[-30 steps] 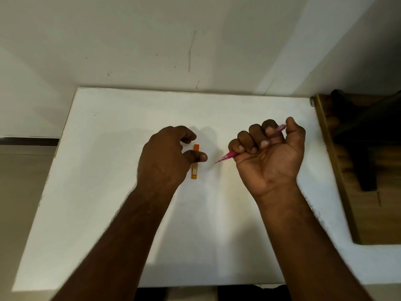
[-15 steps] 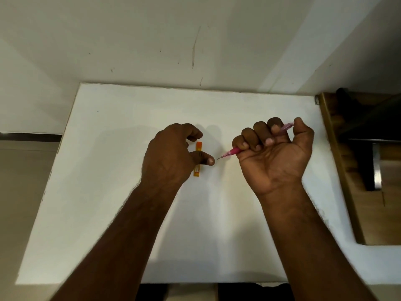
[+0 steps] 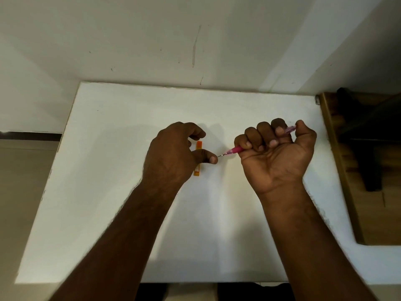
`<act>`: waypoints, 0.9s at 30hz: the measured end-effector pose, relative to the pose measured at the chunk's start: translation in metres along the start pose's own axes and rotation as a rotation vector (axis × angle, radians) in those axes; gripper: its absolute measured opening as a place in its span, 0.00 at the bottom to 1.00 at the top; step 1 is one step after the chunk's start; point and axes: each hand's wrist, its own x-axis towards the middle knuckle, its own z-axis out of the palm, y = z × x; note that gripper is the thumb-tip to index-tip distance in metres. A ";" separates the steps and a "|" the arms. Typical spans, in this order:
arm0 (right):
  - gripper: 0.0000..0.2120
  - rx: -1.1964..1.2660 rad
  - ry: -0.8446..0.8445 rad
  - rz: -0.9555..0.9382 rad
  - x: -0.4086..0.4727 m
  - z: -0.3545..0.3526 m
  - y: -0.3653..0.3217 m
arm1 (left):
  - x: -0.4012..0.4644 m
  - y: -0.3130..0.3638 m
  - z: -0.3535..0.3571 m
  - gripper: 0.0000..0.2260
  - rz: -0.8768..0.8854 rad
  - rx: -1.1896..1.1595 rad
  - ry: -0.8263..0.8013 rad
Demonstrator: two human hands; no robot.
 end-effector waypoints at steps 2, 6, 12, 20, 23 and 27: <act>0.21 -0.004 0.003 0.001 0.000 0.000 0.000 | 0.000 0.000 0.001 0.26 0.001 -0.005 0.003; 0.22 -0.012 -0.008 0.009 0.000 0.001 0.002 | 0.000 0.000 0.002 0.26 0.004 -0.011 0.009; 0.23 -0.013 -0.023 -0.011 0.001 0.000 -0.001 | 0.002 -0.004 -0.001 0.24 0.008 0.004 0.006; 0.26 -0.030 -0.053 0.016 0.001 -0.002 -0.004 | 0.005 -0.009 -0.001 0.16 0.014 0.085 -0.033; 0.16 -0.140 0.025 0.006 0.002 0.001 -0.004 | 0.006 -0.012 -0.002 0.15 -0.002 0.106 -0.053; 0.06 -0.493 0.171 -0.076 0.005 0.007 0.006 | 0.007 -0.014 -0.003 0.16 -0.019 0.178 -0.089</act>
